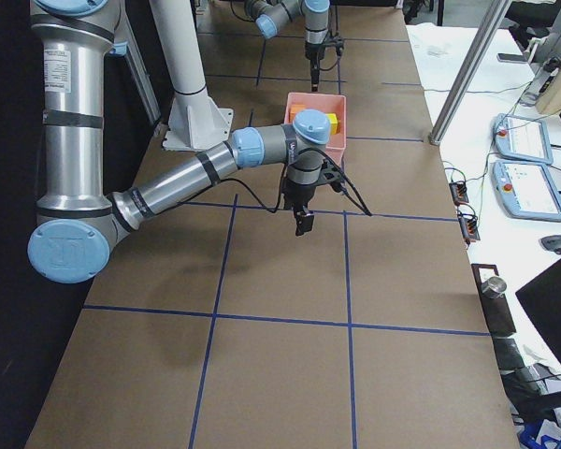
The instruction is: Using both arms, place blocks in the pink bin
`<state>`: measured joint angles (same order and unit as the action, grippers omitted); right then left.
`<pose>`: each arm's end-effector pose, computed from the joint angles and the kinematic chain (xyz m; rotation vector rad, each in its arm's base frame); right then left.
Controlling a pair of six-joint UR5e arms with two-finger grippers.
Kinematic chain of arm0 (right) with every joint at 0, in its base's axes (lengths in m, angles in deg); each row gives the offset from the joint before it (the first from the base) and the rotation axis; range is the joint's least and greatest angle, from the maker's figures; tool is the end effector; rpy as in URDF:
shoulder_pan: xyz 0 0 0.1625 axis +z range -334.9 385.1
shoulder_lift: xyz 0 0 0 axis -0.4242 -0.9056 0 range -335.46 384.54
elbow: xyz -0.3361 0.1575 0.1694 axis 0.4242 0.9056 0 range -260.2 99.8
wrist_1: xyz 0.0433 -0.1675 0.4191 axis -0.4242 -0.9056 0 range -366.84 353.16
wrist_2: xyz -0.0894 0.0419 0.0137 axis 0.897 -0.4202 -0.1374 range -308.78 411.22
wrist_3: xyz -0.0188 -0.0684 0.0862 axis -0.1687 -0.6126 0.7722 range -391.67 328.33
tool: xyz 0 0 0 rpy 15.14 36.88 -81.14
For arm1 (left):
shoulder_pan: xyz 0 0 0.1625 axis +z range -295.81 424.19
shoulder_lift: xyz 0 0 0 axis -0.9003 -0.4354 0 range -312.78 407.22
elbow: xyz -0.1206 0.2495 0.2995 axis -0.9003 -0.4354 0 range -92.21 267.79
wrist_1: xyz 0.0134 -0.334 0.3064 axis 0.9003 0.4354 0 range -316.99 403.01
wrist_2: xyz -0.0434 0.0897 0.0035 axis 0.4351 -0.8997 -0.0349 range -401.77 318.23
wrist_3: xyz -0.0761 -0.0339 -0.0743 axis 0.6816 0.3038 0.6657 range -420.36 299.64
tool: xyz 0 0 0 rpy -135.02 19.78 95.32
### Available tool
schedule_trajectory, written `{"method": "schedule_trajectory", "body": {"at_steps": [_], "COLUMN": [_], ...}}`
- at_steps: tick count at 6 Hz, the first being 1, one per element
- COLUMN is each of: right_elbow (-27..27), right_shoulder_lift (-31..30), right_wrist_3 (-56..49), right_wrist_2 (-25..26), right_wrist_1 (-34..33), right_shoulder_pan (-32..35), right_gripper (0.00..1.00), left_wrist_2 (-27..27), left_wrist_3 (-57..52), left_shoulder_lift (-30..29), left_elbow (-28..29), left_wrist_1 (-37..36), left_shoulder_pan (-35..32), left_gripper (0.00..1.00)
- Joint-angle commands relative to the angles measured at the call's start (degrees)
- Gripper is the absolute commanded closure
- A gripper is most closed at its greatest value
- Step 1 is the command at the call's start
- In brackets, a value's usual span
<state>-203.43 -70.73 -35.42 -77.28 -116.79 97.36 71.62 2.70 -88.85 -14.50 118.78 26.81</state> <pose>-0.0783 -0.4539 0.4382 0.0524 -0.6872 -0.4071 0.4737 -0.4739 0.0807 0.0760 0.8481 -0.0139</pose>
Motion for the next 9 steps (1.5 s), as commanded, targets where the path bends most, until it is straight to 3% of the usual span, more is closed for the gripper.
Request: {"method": "schedule_trajectory", "body": {"at_steps": [1,2,4,6,7,8,9], "right_elbow": [-2.63,-1.68,5.33,7.12,7.12,7.12,7.12], "right_shoulder_lift": [-7.44,-10.18,-10.13,-8.81,-8.02,-7.92,-8.01], "right_wrist_3": [-7.09,-13.67,-24.77,-16.54,-8.37,-8.12,-8.03], "right_wrist_2": [-0.26,-1.48,-3.68,-3.78,-4.04,-4.13,-4.22], "right_wrist_1": [0.00,0.00,0.00,0.00,0.09,0.00,0.00], "right_shoulder_pan": [5.05,10.31,17.89,18.71,18.62,18.54,18.45], "right_gripper": [0.00,0.00,0.00,0.01,0.00,0.00,0.00], "left_wrist_2": [1.30,5.84,10.00,18.94,22.46,22.67,22.67], "left_wrist_3": [-13.66,-25.75,-49.75,-68.69,-71.20,-73.32,-74.38], "left_shoulder_lift": [9.64,13.77,21.43,33.17,40.90,48.89,52.45], "left_elbow": [-7.28,-7.57,-6.61,-3.63,-3.45,-3.18,-2.83], "left_wrist_1": [-0.18,-0.18,-0.36,-0.27,0.25,0.69,4.26], "left_shoulder_pan": [-4.25,-9.94,-22.67,-38.05,-45.08,-49.42,-50.85], "left_gripper": [0.00,0.00,0.00,0.00,0.00,0.00,0.00]}}
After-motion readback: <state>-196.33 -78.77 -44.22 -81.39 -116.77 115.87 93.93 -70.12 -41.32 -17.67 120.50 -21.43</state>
